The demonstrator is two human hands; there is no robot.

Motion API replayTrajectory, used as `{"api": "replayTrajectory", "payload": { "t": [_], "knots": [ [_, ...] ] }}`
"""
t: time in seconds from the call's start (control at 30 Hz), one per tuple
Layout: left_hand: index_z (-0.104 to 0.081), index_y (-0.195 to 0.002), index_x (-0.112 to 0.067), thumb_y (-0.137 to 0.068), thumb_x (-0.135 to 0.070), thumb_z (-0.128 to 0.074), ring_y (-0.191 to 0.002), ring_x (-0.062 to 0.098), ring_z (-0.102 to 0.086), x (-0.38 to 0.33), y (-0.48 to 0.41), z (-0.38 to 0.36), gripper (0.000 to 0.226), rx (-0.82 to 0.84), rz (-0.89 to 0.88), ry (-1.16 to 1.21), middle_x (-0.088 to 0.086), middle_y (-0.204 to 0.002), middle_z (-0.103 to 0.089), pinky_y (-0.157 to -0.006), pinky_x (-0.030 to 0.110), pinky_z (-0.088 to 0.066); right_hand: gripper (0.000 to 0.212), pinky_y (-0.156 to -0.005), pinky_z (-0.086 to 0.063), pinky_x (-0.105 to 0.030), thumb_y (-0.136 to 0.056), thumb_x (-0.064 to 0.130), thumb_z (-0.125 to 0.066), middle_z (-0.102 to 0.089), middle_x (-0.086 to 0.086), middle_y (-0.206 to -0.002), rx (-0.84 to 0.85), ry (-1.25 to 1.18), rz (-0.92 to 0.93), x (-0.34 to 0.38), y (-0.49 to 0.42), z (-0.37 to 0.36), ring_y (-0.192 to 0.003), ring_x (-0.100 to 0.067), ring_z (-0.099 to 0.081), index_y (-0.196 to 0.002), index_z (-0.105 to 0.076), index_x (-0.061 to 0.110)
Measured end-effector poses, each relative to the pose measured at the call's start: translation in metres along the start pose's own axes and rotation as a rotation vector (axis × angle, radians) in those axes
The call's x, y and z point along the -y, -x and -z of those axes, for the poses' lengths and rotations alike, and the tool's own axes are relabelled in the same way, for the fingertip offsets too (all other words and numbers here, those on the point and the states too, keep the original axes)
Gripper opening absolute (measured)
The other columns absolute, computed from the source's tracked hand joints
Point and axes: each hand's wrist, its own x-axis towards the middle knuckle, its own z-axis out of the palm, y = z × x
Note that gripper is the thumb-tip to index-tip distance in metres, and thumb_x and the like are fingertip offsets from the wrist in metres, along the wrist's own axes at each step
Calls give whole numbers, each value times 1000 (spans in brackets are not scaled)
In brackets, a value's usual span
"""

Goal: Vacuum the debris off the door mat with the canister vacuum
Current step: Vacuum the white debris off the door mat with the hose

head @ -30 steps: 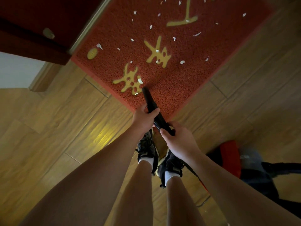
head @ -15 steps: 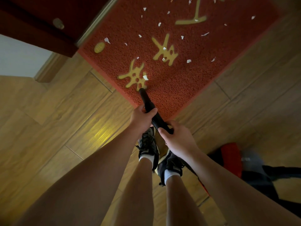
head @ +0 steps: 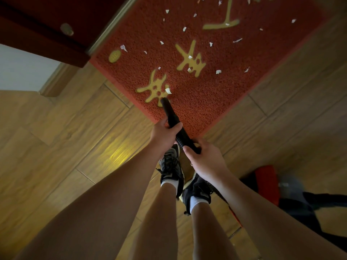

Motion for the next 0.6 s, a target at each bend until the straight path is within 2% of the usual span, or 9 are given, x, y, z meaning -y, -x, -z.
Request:
{"api": "replayTrajectory", "payload": {
  "t": [0.13,0.23,0.37,0.6],
  "knots": [
    [-59,-134,-28,-94,-32,-73,-90,32,-74,-4,-4,-4,43,8,14,13,11,-101,-75,-84,55,-61,25,-56,-54,-37,-98,44,-57,-69,2,-74,-20,-7,-15,-2,-2,2,-62,-16,-66,-116,-62,26],
    [-55,-142,-25,-93,-33,-74,-89,29,-74,-6,-8,-8,54,6,11,13,9,-101,-73,-85,53,-61,30,-53,-49,-32,-98,45,-57,-69,3,-74,-33,-6,-25,-4,-5,5,-61,-14,-66,-121,-61,26],
    [-54,-145,-23,-91,-38,-75,-88,24,-74,-8,-14,-10,60,-3,12,-24,6,-101,-74,-85,50,-62,31,-56,-57,-38,-97,47,-57,-70,3,-76,-42,-15,-33,-5,-8,6,-62,-15,-67,-120,-60,27],
    [-51,-147,-25,-89,-39,-77,-92,25,-74,-10,-21,-8,65,6,15,0,6,-105,-74,-88,50,-61,29,-63,-60,-43,-98,46,-57,-71,3,-77,-45,-7,-32,1,-12,8,-65,-15,-69,-120,-60,27]
  ]
}}
